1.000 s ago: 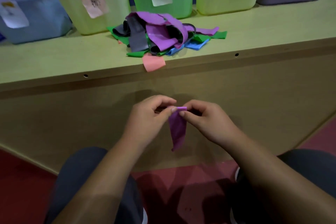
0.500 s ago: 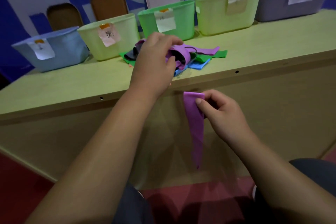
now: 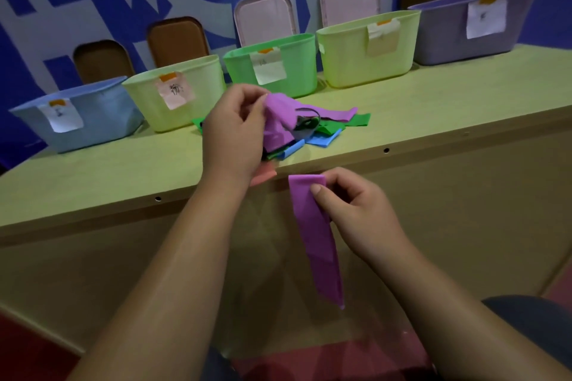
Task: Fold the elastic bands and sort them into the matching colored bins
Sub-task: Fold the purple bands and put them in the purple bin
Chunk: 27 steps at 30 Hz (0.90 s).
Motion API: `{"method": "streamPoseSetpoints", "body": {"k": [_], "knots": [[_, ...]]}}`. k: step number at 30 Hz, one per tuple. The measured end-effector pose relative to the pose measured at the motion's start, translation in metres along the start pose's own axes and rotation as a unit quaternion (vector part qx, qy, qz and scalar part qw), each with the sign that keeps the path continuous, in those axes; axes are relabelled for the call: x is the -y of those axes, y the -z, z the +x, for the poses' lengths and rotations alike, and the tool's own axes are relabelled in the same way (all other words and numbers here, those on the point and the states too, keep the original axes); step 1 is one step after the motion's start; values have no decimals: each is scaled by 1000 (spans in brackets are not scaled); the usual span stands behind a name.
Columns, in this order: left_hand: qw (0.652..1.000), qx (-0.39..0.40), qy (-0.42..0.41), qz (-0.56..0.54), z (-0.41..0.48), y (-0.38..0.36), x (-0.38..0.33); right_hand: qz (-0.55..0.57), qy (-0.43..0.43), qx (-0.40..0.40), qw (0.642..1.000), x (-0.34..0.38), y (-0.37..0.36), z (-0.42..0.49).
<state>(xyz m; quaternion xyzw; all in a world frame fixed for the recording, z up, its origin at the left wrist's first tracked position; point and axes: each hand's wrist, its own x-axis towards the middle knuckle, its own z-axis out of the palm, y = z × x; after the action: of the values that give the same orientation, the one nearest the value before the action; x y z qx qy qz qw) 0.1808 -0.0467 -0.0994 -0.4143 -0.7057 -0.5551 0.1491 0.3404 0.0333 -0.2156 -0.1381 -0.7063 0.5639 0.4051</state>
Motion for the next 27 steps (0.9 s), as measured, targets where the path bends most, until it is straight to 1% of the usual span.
{"method": "streamPoseSetpoints", "body": {"k": [2, 6, 10, 11, 12, 13, 16, 20, 22, 24, 27], "knots": [[999, -29, -10, -40, -6, 9, -8, 13, 6, 9, 1000, 3, -1, -1], [993, -60, -64, -78, -31, 32, -17, 53, 10, 16, 998, 9, -2, -6], [987, -67, -145, -26, -72, 51, -15, 108, -14, 8, 994, 14, -4, -11], [986, -64, -154, -13, -83, 54, -13, 120, -30, 3, 992, 15, -5, -12], [988, -61, -145, -1, -94, 55, -10, 132, -50, -2, 990, 15, -5, -13], [991, -57, -118, 6, -103, 55, -6, 142, -70, -9, 987, 14, -6, -14], [999, -27, 13, -15, -125, 50, 8, 127, -104, -9, 986, 12, -12, -17], [987, 11, 158, -33, -144, 43, 28, 118, -149, 22, 981, 3, -16, -24], [976, 26, 210, -49, -149, 40, 39, 133, -174, 34, 975, 0, -18, -28], [967, 46, 243, -68, -152, 36, 50, 136, -185, 37, 973, -2, -19, -31], [949, 78, 286, -104, -160, 29, 61, 76, -193, 45, 977, -4, -19, -33]]}}
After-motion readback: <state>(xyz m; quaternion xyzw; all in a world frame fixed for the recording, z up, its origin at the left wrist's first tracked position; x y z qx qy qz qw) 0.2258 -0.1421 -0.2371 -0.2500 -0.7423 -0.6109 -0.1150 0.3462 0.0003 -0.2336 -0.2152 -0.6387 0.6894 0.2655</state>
